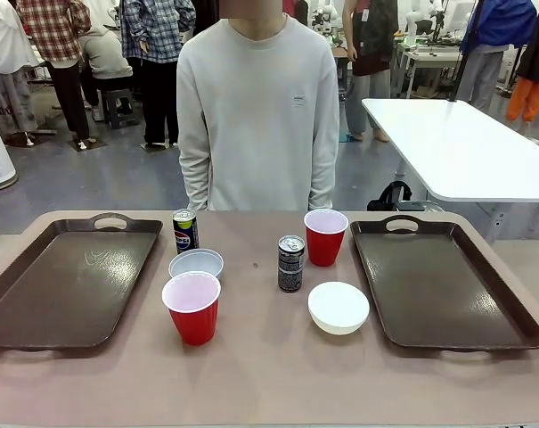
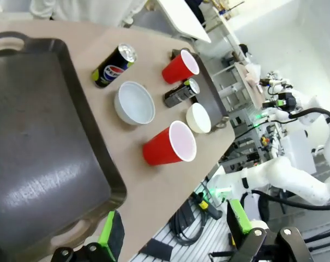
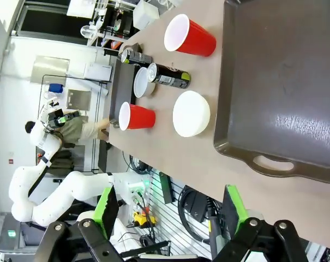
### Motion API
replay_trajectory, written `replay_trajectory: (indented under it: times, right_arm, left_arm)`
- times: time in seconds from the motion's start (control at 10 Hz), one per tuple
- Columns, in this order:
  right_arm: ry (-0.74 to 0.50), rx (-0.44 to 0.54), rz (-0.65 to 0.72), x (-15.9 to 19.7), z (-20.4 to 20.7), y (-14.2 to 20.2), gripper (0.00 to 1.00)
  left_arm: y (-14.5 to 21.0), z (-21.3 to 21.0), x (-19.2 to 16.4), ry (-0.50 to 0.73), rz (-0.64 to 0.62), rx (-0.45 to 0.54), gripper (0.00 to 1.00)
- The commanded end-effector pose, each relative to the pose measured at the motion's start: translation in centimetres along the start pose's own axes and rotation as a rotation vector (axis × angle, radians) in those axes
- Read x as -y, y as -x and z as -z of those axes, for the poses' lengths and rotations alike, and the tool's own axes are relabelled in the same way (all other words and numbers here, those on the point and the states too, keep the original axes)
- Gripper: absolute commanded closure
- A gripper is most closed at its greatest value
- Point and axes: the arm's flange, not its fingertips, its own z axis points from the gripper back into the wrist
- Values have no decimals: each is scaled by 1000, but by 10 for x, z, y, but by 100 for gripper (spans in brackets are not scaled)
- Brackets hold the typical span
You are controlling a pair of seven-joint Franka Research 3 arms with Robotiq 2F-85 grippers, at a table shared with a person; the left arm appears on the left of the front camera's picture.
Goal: Prepare tableware on both trays.
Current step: Pick up a Picnic Bowl from the table and place it on a Handle tray.
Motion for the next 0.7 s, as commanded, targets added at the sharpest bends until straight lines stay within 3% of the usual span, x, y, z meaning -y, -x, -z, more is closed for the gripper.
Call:
replay_trajectory:
  times: [0.0,0.6]
  right_arm:
    - [-20,-2,10,-1,4,-1,0]
    - [-20,-2,10,-1,4,-1,0]
  left_arm:
    - [1,1,0,26,4,15,0]
    - [1,1,0,26,4,15,0]
